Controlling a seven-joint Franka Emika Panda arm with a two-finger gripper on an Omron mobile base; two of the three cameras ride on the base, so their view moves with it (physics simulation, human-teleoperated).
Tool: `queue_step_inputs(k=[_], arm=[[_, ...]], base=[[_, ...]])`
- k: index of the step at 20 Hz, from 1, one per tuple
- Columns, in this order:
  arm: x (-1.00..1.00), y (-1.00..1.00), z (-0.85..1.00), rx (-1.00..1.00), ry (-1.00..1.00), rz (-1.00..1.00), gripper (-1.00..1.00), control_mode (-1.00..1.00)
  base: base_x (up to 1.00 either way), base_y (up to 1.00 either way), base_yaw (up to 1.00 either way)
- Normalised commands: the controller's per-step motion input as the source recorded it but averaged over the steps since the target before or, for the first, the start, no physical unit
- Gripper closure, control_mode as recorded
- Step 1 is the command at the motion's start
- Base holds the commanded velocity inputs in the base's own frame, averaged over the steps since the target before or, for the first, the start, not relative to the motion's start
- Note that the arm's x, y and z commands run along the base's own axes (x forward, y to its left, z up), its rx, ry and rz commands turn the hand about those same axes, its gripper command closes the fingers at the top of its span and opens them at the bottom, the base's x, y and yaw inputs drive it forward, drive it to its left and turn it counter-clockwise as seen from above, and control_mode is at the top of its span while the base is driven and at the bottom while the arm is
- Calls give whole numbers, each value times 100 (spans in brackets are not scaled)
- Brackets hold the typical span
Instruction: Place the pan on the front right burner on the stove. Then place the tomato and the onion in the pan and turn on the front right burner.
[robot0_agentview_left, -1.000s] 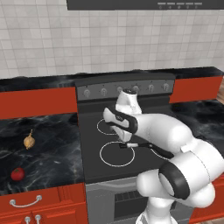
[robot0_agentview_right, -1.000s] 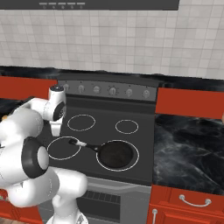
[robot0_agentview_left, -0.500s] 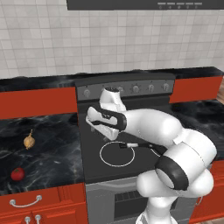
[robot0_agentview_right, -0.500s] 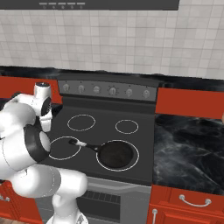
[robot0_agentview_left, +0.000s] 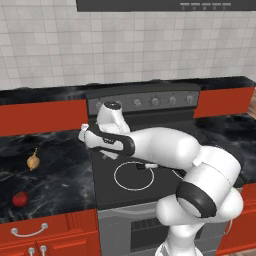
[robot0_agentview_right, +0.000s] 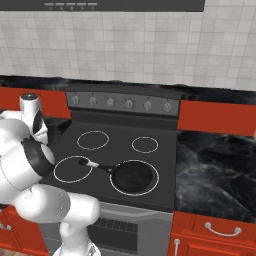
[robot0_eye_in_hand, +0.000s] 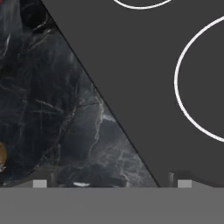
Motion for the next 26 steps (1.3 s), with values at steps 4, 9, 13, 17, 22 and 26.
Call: queue_step_inputs(k=[4,9,13,17,22,26], arm=[[0,64,0,0,-21,19,-100,-100],[3,53,6,0,-14,21,-100,-100],[2,52,11,0,-3,24,-100,-100],[0,56,11,-3,0,17,-100,-100],[0,57,5,-12,-1,3,-100,-100],[0,52,0,-14,-9,0,-100,-100]], base=[[0,0,0],[0,0,0],[0,0,0],[0,0,0],[0,0,0],[0,0,0]])
